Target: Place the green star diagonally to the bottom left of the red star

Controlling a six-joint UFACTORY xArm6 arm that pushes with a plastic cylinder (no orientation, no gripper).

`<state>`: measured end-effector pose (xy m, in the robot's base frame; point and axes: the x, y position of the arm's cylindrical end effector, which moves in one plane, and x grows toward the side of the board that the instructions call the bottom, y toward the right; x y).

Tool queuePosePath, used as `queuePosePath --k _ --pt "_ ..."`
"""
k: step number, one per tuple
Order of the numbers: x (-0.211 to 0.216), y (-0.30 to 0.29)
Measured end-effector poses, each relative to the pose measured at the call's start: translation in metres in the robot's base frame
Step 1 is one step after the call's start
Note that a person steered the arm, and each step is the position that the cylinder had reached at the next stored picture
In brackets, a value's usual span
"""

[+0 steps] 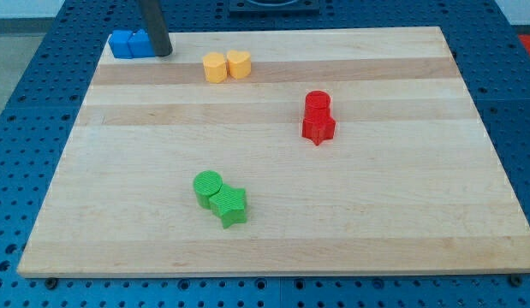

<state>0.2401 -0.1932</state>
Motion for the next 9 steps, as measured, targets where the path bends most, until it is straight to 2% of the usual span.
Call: queuePosePath --k 1,2,5,7,9 --pt "0.006 0.0" --pt "0.031 -0.002" --pt "0.038 -0.022" --pt "0.137 -0.025" --pt "0.195 0.062"
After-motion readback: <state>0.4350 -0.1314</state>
